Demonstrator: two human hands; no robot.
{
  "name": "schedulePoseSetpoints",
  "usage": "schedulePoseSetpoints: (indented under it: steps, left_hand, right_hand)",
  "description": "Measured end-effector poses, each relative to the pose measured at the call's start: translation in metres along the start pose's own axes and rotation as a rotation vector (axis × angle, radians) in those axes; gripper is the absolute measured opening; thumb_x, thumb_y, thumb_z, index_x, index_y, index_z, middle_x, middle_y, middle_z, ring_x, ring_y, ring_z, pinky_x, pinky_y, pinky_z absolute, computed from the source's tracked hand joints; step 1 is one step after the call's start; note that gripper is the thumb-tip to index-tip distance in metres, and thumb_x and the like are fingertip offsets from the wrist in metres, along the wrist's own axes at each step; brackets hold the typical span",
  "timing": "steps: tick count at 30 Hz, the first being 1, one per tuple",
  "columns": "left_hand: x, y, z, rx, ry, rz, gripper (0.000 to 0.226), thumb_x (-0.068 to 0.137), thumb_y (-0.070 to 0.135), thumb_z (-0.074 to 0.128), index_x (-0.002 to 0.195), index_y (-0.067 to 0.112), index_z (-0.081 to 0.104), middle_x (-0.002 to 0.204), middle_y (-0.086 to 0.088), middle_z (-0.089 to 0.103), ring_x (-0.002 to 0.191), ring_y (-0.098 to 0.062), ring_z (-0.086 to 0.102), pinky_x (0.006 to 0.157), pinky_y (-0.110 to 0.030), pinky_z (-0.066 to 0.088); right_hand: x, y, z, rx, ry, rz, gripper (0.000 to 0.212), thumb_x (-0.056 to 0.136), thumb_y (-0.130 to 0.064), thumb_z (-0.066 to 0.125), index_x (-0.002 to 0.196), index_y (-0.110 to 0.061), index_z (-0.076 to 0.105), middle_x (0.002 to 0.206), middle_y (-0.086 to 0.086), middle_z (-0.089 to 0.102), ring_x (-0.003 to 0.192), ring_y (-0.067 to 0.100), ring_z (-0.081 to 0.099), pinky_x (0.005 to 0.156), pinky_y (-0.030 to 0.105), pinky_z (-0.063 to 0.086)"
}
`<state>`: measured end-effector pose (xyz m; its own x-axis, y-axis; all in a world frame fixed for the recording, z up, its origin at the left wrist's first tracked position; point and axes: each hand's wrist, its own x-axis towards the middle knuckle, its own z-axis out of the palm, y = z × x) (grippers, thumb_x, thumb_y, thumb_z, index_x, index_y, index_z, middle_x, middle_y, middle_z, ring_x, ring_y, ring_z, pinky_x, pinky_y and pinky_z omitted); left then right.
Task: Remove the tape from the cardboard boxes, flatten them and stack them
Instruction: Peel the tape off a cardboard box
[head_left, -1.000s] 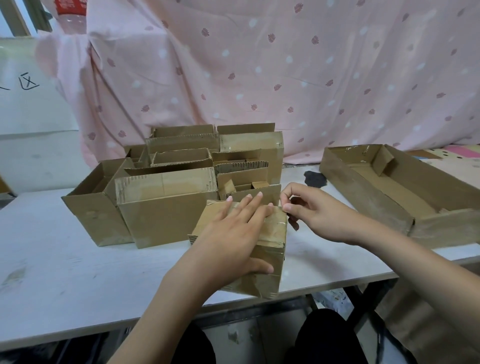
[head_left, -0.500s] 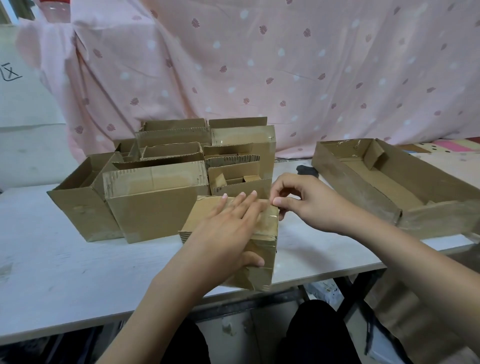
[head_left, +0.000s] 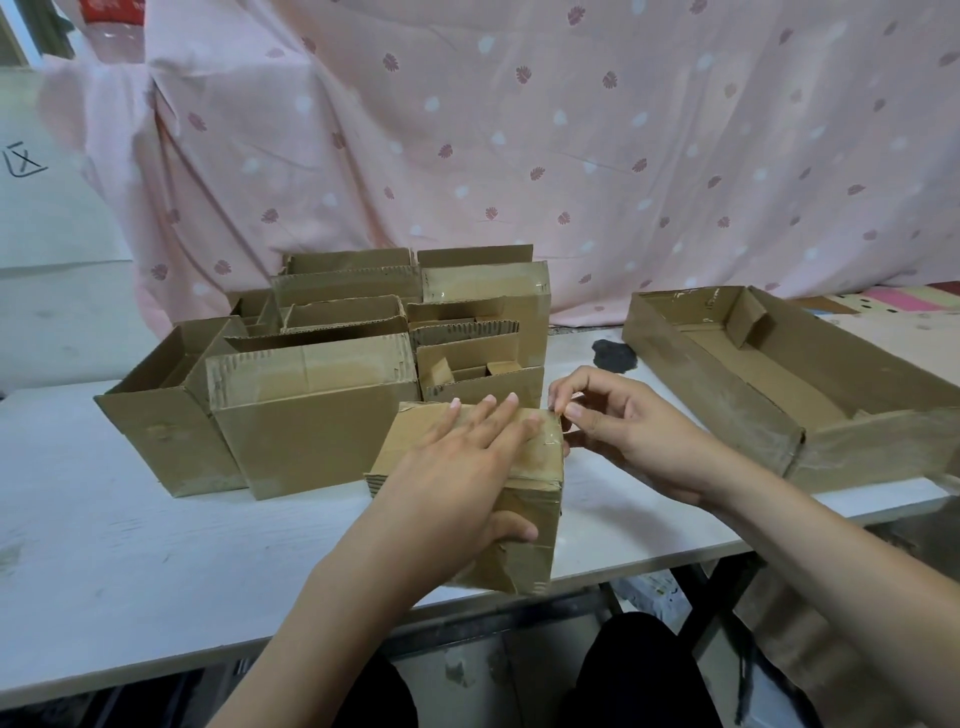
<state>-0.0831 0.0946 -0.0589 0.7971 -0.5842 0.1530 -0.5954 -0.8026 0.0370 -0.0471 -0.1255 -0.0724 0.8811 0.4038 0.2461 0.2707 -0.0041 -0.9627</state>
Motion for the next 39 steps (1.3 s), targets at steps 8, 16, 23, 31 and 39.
schedulePoseSetpoints:
  steps: [8, 16, 23, 31, 39]
  left_hand:
    - [-0.002, 0.008, -0.002, 0.097, -0.042, -0.019, 0.096, 0.092, 0.063, 0.047, 0.158, 0.018, -0.006, 0.164, -0.003, -0.019, 0.151, -0.015, -0.016, 0.121, -0.033, -0.012]
    - [-0.004, 0.01, -0.001, 0.15, -0.039, -0.037, 0.097, 0.094, 0.065, 0.042, 0.157, 0.016, -0.012, 0.163, -0.006, -0.021, 0.151, -0.018, -0.015, 0.122, -0.035, -0.011]
    - [-0.006, 0.01, 0.003, 0.178, 0.001, -0.025, 0.096, 0.094, 0.067, 0.038, 0.156, 0.019, -0.016, 0.164, -0.004, -0.02, 0.152, -0.018, -0.015, 0.123, -0.038, -0.01]
    - [-0.005, 0.011, 0.002, 0.146, -0.011, -0.046, 0.094, 0.094, 0.065, 0.041, 0.156, 0.022, -0.014, 0.164, -0.003, -0.019, 0.152, -0.017, -0.015, 0.124, -0.039, -0.005]
    - [-0.007, 0.009, 0.004, 0.134, 0.019, -0.032, 0.094, 0.094, 0.066, 0.041, 0.157, 0.025, -0.013, 0.164, 0.002, -0.018, 0.152, -0.014, -0.014, 0.123, -0.037, -0.008]
  right_hand:
    - [-0.001, -0.049, 0.0, -0.878, -0.096, -0.13, 0.023, 0.095, -0.024, 0.066, 0.112, -0.036, 0.075, 0.107, -0.019, 0.063, 0.097, 0.006, 0.058, 0.083, 0.015, 0.046]
    - [0.011, -0.059, 0.002, -1.109, -0.157, -0.126, 0.008, 0.091, -0.022, 0.073, 0.095, -0.027, 0.078, 0.101, -0.017, 0.066, 0.092, -0.002, 0.052, 0.077, 0.015, 0.042]
    - [0.011, -0.05, 0.0, -1.046, -0.119, -0.218, 0.008, 0.089, -0.013, 0.074, 0.086, -0.02, 0.075, 0.09, -0.009, 0.068, 0.083, 0.004, 0.056, 0.072, 0.013, 0.042]
    - [-0.004, -0.022, 0.0, -0.683, 0.118, -0.198, 0.015, 0.088, -0.009, 0.074, 0.081, -0.023, 0.074, 0.092, -0.011, 0.07, 0.099, 0.014, 0.064, 0.088, 0.022, 0.045]
    - [-0.01, -0.016, 0.004, -0.534, 0.168, -0.185, 0.012, 0.088, -0.009, 0.074, 0.09, -0.021, 0.075, 0.102, -0.012, 0.072, 0.108, 0.014, 0.064, 0.1, 0.032, 0.047]
